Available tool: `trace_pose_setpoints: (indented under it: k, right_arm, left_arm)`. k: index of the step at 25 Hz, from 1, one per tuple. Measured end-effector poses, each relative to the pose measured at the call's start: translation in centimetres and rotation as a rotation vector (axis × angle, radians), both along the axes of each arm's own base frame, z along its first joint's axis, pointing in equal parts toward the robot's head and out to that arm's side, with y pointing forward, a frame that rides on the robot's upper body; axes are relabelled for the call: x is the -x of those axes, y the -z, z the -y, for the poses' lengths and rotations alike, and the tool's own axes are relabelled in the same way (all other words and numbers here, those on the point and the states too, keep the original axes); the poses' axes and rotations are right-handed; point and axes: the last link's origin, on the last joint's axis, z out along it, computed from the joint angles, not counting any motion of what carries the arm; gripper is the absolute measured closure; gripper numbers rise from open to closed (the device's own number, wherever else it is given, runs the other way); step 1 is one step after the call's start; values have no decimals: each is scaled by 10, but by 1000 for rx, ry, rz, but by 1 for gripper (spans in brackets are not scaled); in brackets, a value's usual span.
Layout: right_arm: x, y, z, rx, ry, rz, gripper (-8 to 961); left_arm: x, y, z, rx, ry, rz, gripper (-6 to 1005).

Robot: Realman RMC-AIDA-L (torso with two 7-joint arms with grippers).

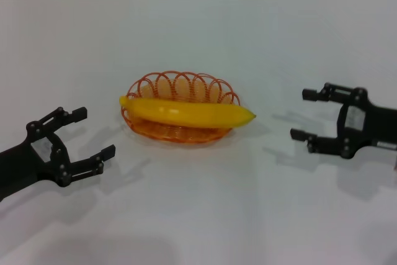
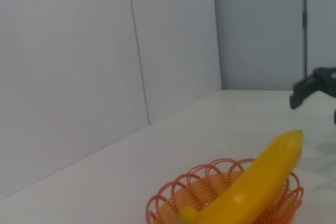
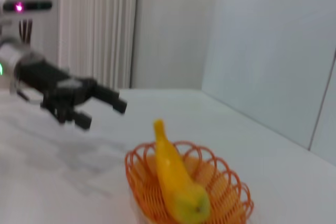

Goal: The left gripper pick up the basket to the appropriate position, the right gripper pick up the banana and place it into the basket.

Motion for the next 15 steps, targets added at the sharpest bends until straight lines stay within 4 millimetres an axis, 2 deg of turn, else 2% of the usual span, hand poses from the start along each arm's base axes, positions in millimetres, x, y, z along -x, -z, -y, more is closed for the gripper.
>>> trace_pose_setpoints:
  k: [4,7,15]
  right_arm:
    - [-8,15,3,-15,33,33,180]
    - [-6,23,1,-7,43,30,180]
    - [-4,22,-1,-9,60,5,180]
  left_arm:
    - [2,-1,2,-3,-7,1,81]
    - [2,0,2,-1,-9,1,81]
    - [3,4,3,15,-18,0,81]
